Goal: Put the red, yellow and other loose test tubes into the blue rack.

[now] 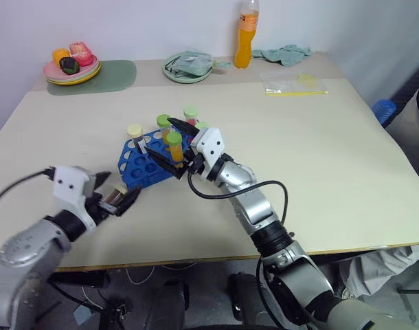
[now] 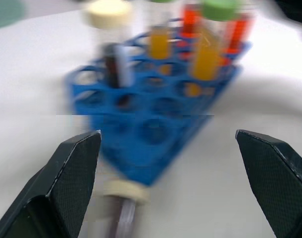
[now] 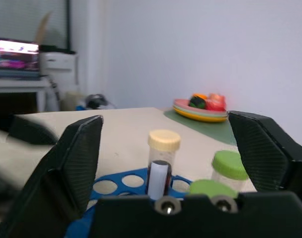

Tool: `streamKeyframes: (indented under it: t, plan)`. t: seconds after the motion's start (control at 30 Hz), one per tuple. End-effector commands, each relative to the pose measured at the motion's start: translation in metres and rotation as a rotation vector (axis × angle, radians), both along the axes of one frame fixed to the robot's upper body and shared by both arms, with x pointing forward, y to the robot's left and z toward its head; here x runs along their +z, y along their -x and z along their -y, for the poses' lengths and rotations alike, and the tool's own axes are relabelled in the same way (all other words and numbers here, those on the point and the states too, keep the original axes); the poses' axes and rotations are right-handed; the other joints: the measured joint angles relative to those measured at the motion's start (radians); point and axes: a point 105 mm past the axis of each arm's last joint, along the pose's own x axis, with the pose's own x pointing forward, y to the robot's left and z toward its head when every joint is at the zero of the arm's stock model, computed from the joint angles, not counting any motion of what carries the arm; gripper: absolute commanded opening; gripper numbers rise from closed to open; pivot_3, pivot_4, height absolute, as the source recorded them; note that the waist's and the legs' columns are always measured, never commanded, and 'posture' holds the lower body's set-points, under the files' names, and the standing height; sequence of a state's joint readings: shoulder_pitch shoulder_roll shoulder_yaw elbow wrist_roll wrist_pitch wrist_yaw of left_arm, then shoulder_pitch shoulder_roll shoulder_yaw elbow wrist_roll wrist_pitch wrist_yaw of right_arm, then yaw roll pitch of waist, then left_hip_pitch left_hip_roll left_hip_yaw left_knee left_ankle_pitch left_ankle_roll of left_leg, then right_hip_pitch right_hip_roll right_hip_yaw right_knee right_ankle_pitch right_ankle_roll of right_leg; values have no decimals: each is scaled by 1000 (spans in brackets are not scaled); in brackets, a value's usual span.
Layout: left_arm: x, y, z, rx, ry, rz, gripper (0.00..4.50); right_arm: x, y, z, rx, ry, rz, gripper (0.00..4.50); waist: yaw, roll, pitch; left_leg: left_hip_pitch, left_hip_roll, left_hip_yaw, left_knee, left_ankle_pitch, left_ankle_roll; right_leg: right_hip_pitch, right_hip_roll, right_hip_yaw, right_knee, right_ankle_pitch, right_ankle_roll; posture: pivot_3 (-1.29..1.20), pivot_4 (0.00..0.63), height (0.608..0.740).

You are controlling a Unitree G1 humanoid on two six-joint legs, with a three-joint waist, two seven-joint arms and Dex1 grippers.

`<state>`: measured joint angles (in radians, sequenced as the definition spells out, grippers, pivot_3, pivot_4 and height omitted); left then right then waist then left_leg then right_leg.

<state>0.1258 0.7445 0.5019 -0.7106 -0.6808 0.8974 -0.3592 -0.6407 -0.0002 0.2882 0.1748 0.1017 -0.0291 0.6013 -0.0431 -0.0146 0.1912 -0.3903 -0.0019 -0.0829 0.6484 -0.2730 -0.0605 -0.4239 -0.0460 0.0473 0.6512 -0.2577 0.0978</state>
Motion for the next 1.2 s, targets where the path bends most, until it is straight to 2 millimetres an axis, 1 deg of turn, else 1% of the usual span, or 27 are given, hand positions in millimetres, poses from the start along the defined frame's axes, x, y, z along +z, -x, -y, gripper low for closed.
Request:
streamKeyframes:
  t: [0.03,0.07,0.13,0.17,0.2,0.27,0.37,0.43,0.57,0.73,0.83,0.87,0.9,1.0,1.03,1.2]
  plan:
    - [11,2,-13,30,-145,-87,4500,10,11,11,70,38,0,4445,-2,0,0,0,0,0,0,0,0,0,0,0,0,0,0,0,150,740]
    - [7,4,-15,11,-146,-183,4500,9,14,16,88,78,11,4445,-2,0,0,0,0,1,0,0,0,0,0,0,0,0,0,0,150,740]
    - [-5,9,-24,16,-99,-466,4500,0,23,27,147,188,17,4445,-2,1,1,0,0,0,0,0,0,0,0,0,0,0,0,0,150,740]
    - [-7,10,-29,34,-109,-557,4500,-5,28,32,176,239,28,4445,-2,1,1,1,0,1,-1,0,0,0,0,0,0,0,0,0,150,740]
    - [-6,6,-32,46,-92,-609,4500,-10,33,39,207,279,19,4445,-1,0,1,1,-1,1,0,0,0,1,0,0,1,0,0,0,150,740]
    - [-3,-1,-33,54,-84,-636,4500,-14,38,45,239,316,10,4445,-4,0,1,1,-1,0,-1,0,0,1,1,0,0,0,0,0,150,740]
    - [-9,-13,-36,94,-137,-690,4500,-18,43,47,261,345,3,4445,-15,0,1,1,-1,1,-1,0,0,1,1,0,0,0,0,0,150,740]
    - [-14,-17,-35,92,-169,-722,4500,-19,45,47,268,352,2,4445,-20,0,1,1,0,1,-1,0,0,0,1,0,1,0,0,0,150,740]
    - [-23,-24,-22,45,-233,-771,4500,-22,48,44,272,349,-4,4445,-20,-1,1,0,0,1,-1,1,-2,-1,1,1,1,0,0,0,150,740]
    - [-31,-32,-24,67,-265,-794,4500,-25,52,40,274,329,-28,4445,-18,-1,1,0,-1,1,-1,1,-2,-1,1,1,1,0,0,0,150,740]
    - [-36,-31,-26,71,-295,-803,3682,-25,53,40,270,323,-32,4500,-18,-1,1,0,-1,1,-1,1,-2,-1,1,1,1,0,0,0,150,740]
    - [-37,-31,-27,71,-297,-808,3147,-25,53,39,269,322,-32,4500,-18,-1,1,0,-1,1,-1,1,-2,-1,1,1,1,0,0,0,150,740]
    - [-38,-30,-27,72,-297,-811,2714,-24,53,39,268,321,-31,4500,-17,-1,1,0,-1,1,-1,1,-2,-1,1,1,1,0,0,0,150,740]
    - [-41,-28,-31,83,-297,-821,1133,-24,52,39,268,320,-31,4500,-15,-1,1,0,-1,1,0,1,-2,-1,0,1,1,0,0,0,150,740]
    - [-42,-27,-33,90,-299,-825,803,-24,53,39,270,320,-29,4500,-15,-1,1,0,-1,1,0,1,-2,-1,0,1,1,0,0,0,150,740]
    - [-39,-20,-49,133,-290,-821,803,-22,52,38,272,323,-19,4500,-25,-1,1,0,-1,1,-1,1,-2,-1,1,1,1,0,0,0,150,740]
